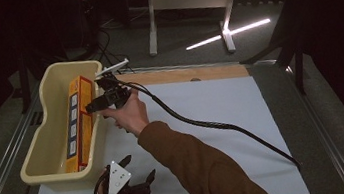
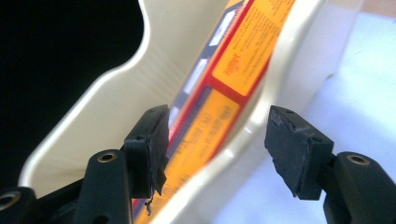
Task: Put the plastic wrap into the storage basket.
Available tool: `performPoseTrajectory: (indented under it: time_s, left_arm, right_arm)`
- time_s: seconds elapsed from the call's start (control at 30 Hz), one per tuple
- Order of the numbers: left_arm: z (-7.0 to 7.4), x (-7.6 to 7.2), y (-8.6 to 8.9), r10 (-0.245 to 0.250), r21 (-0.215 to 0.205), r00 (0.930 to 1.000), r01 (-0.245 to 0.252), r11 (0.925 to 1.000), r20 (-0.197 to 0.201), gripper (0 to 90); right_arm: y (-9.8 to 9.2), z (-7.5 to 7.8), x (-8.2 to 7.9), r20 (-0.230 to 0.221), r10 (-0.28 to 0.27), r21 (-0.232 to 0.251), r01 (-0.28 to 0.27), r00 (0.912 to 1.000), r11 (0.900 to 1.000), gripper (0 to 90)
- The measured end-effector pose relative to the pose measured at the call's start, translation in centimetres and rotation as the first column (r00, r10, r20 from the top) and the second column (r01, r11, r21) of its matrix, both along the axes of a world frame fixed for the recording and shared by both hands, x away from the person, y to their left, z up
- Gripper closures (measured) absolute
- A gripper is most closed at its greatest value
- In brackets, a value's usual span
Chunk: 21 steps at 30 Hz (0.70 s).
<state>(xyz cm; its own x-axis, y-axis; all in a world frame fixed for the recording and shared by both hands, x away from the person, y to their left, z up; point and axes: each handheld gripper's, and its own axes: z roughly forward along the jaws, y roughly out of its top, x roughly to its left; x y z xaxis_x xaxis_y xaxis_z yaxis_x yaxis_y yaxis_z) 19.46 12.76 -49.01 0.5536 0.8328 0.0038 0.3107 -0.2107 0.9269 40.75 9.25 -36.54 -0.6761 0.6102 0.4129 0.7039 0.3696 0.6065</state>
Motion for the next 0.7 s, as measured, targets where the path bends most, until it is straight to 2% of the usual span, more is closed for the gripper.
performPoseTrajectory:
  time_s: [0.13, 0.3, 0.5, 0.57, 0.6, 0.7]
  left_arm:
    - [0.0, 0.0, 0.0, -0.002, 0.003, 1.0000, 0.002, 1.0000, 0.000, 14.9]
    - [0.0, 0.0, -0.1, -0.001, 0.002, 1.0000, 0.001, 1.0000, -0.001, 14.9]
    - [0.0, 0.1, -0.1, -0.002, 0.008, 1.0000, 0.002, 1.0000, 0.002, 14.9]
    - [0.0, 0.1, -0.2, -0.002, 0.008, 1.0000, 0.002, 1.0000, 0.002, 14.9]
    - [0.0, 0.1, -0.2, -0.003, 0.007, 1.0000, 0.003, 1.0000, 0.002, 14.9]
    - [0.0, 0.1, -0.1, -0.003, 0.008, 1.0000, 0.003, 1.0000, 0.001, 14.8]
  right_arm:
    - [-0.6, 0.0, -0.4, 0.090, 0.035, -0.008, -0.034, 0.9953, 0.999, 35.1]
    - [-1.4, -0.2, -0.8, 0.194, 0.067, -0.073, -0.053, 0.9787, 0.996, 32.7]
    - [-2.8, -0.7, -1.0, 0.255, 0.081, -0.112, -0.054, 0.9635, 0.992, 31.5]
    - [-3.0, -0.8, -1.0, 0.262, 0.081, -0.116, -0.052, 0.9616, 0.992, 31.6]
    - [-3.7, -0.9, -1.0, 0.271, 0.076, -0.144, -0.038, 0.9594, 0.989, 31.7]
    - [-4.8, -1.0, -1.0, 0.270, 0.072, -0.141, -0.034, 0.9602, 0.989, 31.8]
